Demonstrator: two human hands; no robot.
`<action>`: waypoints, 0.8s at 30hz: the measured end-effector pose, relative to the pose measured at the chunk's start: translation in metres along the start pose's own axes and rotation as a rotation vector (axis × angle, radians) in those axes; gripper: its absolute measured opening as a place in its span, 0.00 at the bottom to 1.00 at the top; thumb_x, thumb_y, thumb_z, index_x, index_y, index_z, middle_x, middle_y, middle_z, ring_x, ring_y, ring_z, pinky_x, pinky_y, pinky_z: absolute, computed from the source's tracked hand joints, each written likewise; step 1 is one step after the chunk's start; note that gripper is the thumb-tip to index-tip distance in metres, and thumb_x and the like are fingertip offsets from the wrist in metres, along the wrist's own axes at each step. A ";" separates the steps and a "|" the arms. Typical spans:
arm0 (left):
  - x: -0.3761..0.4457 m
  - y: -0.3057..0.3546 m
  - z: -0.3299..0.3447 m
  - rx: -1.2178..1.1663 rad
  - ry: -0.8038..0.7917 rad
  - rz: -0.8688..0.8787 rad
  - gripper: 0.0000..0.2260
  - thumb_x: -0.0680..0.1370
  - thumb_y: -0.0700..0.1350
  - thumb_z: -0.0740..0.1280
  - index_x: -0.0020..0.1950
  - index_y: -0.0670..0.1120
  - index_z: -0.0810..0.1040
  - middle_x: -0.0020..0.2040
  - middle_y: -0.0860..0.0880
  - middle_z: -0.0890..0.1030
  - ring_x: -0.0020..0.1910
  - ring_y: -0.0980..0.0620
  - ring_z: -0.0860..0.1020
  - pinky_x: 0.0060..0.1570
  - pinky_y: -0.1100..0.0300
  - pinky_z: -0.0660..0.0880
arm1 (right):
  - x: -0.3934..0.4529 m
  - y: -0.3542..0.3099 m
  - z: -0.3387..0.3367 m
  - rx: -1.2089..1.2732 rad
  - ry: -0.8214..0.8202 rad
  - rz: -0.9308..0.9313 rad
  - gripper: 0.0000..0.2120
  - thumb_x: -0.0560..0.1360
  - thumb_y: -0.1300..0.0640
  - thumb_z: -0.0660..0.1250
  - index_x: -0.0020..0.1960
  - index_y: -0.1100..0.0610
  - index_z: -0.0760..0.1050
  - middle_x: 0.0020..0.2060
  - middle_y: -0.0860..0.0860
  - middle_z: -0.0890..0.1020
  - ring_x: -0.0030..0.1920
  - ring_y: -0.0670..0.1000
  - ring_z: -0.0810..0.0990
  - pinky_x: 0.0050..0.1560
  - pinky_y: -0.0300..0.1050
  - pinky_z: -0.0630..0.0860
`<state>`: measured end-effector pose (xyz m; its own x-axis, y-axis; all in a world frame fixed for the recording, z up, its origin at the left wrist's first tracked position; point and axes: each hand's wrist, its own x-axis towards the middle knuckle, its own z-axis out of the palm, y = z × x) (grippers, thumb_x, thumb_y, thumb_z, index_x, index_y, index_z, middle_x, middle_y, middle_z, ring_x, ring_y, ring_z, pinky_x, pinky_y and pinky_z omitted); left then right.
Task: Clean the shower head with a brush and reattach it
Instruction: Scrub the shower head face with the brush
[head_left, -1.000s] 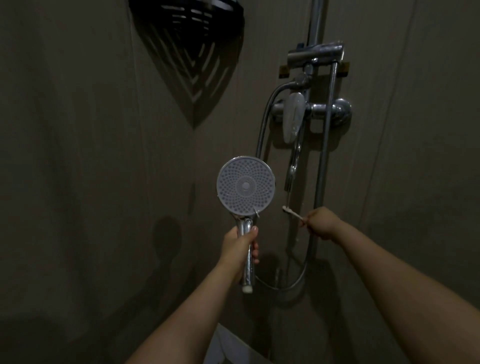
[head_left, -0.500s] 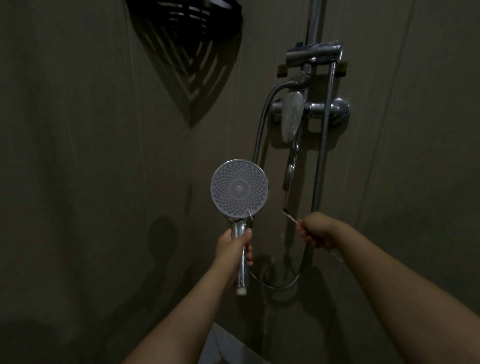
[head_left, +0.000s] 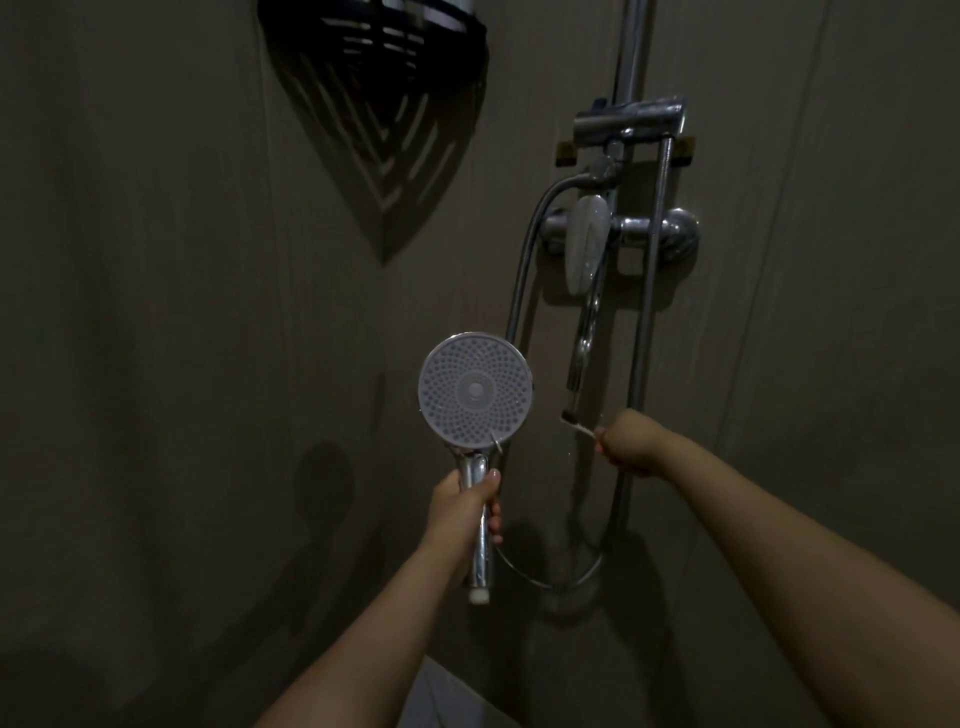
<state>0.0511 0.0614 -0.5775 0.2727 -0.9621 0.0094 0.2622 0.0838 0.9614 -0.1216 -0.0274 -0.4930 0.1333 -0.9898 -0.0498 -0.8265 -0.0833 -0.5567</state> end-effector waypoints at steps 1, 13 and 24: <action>0.000 0.001 -0.001 0.005 0.000 -0.001 0.06 0.77 0.41 0.62 0.40 0.45 0.70 0.28 0.48 0.70 0.19 0.57 0.68 0.21 0.65 0.68 | -0.001 -0.005 -0.004 -0.139 0.004 -0.018 0.11 0.79 0.57 0.57 0.43 0.60 0.75 0.31 0.52 0.71 0.32 0.51 0.71 0.30 0.40 0.66; 0.003 0.016 -0.007 0.005 0.000 0.029 0.05 0.77 0.41 0.63 0.41 0.46 0.71 0.29 0.48 0.70 0.20 0.56 0.68 0.21 0.66 0.69 | 0.006 -0.090 -0.075 -0.285 0.452 -0.350 0.16 0.77 0.48 0.62 0.51 0.61 0.77 0.38 0.53 0.77 0.40 0.52 0.77 0.41 0.45 0.72; 0.013 0.021 -0.008 0.005 -0.003 0.014 0.05 0.78 0.42 0.63 0.42 0.46 0.71 0.29 0.48 0.70 0.24 0.55 0.69 0.22 0.65 0.69 | 0.016 -0.097 -0.081 -0.170 0.416 -0.196 0.14 0.78 0.49 0.60 0.49 0.60 0.73 0.37 0.55 0.76 0.37 0.53 0.76 0.37 0.46 0.71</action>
<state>0.0673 0.0531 -0.5594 0.2732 -0.9617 0.0241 0.2540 0.0963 0.9624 -0.0838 -0.0441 -0.3726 0.0941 -0.9129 0.3972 -0.8898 -0.2561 -0.3778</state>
